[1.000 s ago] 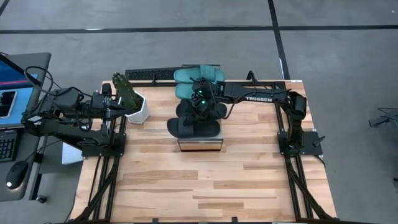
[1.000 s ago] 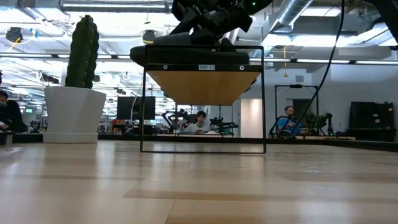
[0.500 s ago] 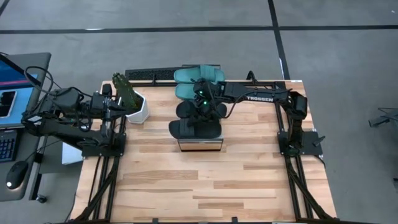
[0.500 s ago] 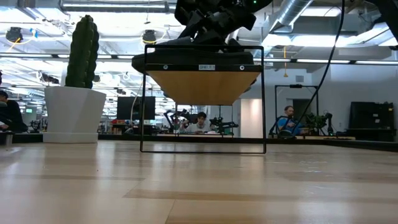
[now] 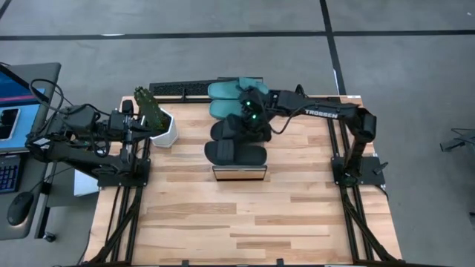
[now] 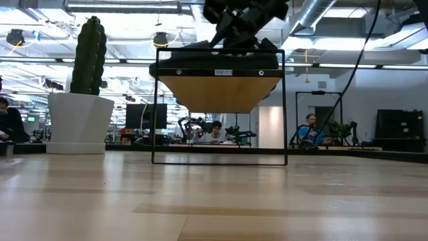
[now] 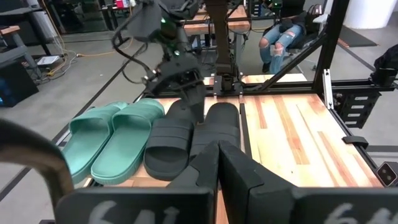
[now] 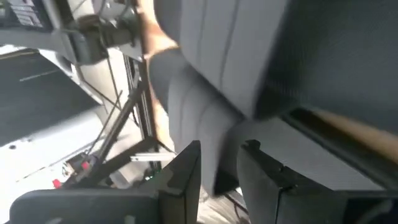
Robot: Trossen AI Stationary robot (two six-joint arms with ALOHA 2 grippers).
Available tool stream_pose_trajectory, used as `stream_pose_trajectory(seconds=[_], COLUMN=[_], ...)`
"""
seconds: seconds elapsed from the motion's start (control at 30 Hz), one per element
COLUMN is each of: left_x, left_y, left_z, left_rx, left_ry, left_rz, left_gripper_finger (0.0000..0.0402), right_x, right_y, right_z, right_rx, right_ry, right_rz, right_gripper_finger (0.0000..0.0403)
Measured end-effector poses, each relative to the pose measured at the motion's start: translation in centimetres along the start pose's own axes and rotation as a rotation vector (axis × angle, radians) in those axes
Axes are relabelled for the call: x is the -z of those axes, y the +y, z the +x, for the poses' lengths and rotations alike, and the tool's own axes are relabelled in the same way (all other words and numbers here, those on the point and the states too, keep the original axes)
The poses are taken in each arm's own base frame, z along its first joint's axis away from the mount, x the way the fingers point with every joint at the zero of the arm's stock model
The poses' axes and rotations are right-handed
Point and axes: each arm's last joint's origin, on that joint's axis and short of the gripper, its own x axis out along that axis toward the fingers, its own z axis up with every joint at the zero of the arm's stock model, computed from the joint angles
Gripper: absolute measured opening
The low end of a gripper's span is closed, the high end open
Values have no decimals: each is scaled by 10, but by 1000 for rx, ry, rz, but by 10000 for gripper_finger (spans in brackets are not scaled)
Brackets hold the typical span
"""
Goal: Pick and place slides into the shelf
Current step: Return to Home Position
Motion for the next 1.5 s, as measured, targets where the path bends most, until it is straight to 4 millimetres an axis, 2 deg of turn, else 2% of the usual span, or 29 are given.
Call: stream_pose_trajectory(seconds=[0.1, 0.3, 0.43, 0.53, 0.73, 0.87, 0.93, 1.0, 1.07, 1.23, 1.5], left_x=[0, 0, 1, 1, 0, 13, 25, 39, 54, 81, 96], left_y=[0, 0, 0, 2, 7, 10, 10, 9, 9, 4, -6], left_z=[0, 2, 2, -4, -30, -50, -56, -55, -53, -34, -9], left_rx=[0, -1, -8, -67, -112, -122, -122, -121, -138, -95, 132], left_ry=[0, 14, 15, -8, -155, -284, -338, -354, -351, -325, -393], left_rz=[0, -33, -36, -16, 59, 23, -16, -61, -118, -145, -164], left_gripper_finger=[0, 0, 0, 0, 0, 0, 0, 0, 0, 0, 0], right_x=[-1, 14, 26, 37, 86, 132, 148, 160, 166, 171, 172], right_y=[-2, -4, 0, 5, 18, 20, 15, 3, -17, -73, -166], right_z=[-4, -20, -49, -81, -155, -190, -198, -200, -196, -175, -139], right_rx=[8, 52, 67, 73, 72, 32, -24, -61, -64, -184, -433], right_ry=[3, 8, -143, -337, -777, -904, -946, -961, -950, -993, -1057], right_rz=[-15, -98, -230, -387, -828, -1209, -1317, -1394, -1431, -1484, -1500], right_gripper_finger=[91, 91, 91, 91, 91, 91, 91, 91, 91, 91, 91])
